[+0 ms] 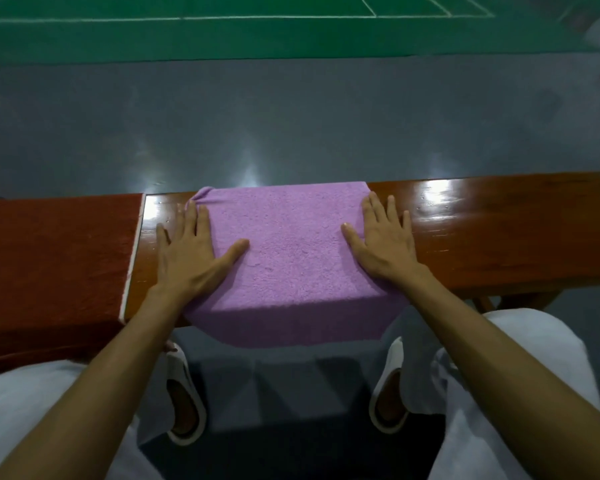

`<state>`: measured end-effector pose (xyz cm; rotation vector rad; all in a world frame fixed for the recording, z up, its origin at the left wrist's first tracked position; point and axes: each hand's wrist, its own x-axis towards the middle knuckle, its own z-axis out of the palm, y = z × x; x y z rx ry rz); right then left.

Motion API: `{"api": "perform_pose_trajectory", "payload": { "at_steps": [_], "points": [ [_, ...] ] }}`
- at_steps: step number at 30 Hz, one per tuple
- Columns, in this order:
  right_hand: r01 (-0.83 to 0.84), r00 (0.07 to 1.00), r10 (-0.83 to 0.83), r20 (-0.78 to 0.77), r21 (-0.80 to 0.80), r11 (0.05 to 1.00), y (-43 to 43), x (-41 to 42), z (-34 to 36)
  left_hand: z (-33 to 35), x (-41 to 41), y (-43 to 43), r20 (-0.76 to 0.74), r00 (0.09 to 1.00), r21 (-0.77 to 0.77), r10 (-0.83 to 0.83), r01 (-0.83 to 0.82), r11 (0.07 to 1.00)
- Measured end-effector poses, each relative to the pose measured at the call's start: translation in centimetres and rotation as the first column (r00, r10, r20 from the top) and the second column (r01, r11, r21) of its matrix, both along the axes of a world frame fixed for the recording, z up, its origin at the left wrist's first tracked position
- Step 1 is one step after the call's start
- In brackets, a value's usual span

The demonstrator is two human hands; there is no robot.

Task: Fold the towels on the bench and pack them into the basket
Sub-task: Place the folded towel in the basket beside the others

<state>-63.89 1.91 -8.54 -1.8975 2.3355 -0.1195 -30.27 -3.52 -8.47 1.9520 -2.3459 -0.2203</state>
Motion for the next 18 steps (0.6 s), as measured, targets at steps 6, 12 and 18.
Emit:
{"api": "perform_pose_trajectory", "payload": {
  "at_steps": [6, 12, 18],
  "points": [
    [0.101, 0.995, -0.102, -0.021, -0.038, 0.994, 0.2, 0.0, 0.2, 0.5, 1.0, 0.1, -0.014, 1.000, 0.008, -0.021, 0.021, 1.000],
    [0.195, 0.980, -0.193, 0.039, -0.077, 0.978, 0.2, -0.2, 0.6, 1.1, 0.4, 1.3, -0.176, 0.984, -0.120, -0.014, -0.007, 0.993],
    [0.271, 0.962, -0.249, 0.109, -0.289, 0.918, 0.8, -1.5, 1.8, 2.0, -0.2, 2.1, -0.141, 0.979, -0.214, 0.150, -0.178, 0.960]
  ]
}}
